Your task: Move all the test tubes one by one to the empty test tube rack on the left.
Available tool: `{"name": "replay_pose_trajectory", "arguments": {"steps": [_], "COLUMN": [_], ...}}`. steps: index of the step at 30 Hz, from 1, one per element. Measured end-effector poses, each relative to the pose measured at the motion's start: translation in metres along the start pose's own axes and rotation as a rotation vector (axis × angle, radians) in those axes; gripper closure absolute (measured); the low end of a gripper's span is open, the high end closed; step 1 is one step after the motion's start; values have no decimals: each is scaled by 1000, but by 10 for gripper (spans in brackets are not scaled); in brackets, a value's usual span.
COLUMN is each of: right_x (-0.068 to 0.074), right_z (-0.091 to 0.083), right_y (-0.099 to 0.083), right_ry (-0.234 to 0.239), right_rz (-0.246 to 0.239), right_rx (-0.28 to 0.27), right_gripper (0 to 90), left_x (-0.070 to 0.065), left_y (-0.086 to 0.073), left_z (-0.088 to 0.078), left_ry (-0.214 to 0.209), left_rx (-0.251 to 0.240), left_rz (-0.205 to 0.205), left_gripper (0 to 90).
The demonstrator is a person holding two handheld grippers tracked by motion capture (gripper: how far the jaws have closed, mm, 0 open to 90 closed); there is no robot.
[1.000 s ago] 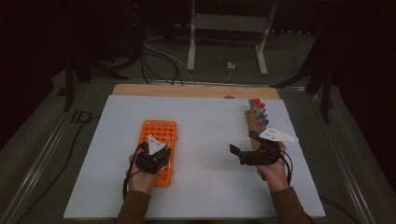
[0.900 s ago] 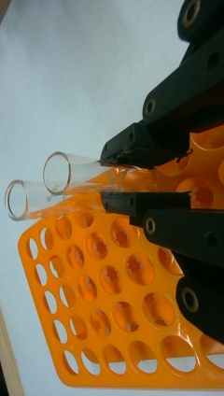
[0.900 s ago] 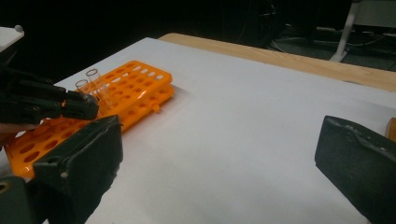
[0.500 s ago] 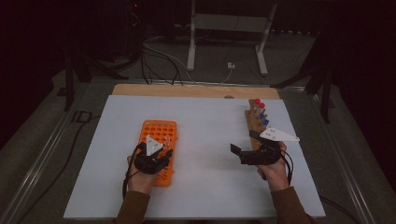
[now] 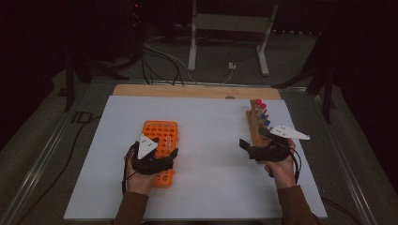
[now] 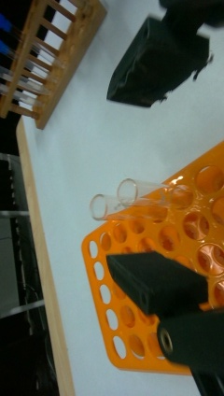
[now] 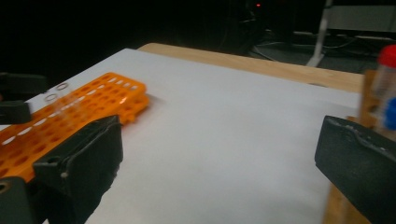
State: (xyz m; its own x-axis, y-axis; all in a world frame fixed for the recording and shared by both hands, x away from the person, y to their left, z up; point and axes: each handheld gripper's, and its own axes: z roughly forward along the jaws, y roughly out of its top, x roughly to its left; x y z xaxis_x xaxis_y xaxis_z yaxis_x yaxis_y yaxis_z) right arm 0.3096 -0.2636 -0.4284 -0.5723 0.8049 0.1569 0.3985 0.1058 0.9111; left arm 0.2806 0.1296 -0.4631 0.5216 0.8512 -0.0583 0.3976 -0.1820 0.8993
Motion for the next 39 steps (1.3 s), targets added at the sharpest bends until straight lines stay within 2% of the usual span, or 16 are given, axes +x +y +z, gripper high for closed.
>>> {"name": "replay_pose_trajectory", "arguments": {"steps": [5, 11, 15, 19, 21, 23, 25, 28, 31, 39], "right_x": [-14, -29, -38, -50, -55, -60, -62, -64, -69, -75], "right_z": [-5, -8, -7, -1, 3, 6, 10, 16, 21, 33], "right_y": [0, -2, -2, -1, -1, -2, -3, -3, -2, -6], "right_ry": [-61, -149, -210, -227, -237, -251, -258, -312, -340, -343], "right_rz": [3, -11, -23, -7, 1, 7, -9, -39, -21, -4], "right_rx": [-3, 4, 16, 36, 45, 55, 73, 98, 109, 131], "right_gripper": [17, 18, 39, 85, 133, 194, 343, 451, 524, 703], "left_x": [1, 2, 3, 6, 8, 9, 9, 9, 10, 10], "left_y": [2, 5, 7, 7, 7, 6, 6, 7, 7, 6], "left_z": [-2, -4, -7, -9, -9, -9, -9, -10, -11, -11], "left_ry": [-5, -12, -19, -37, -40, -22, -23, -22, -17, 4], "left_rx": [-18, -34, -54, -57, -49, -41, -41, -51, -60, -57], "left_rz": [-16, -44, -48, -61, -71, -64, -66, -64, -67, -75], "left_gripper": [142, 25, 5, 5, 6, 6, 6, 9, 5, 4]}}
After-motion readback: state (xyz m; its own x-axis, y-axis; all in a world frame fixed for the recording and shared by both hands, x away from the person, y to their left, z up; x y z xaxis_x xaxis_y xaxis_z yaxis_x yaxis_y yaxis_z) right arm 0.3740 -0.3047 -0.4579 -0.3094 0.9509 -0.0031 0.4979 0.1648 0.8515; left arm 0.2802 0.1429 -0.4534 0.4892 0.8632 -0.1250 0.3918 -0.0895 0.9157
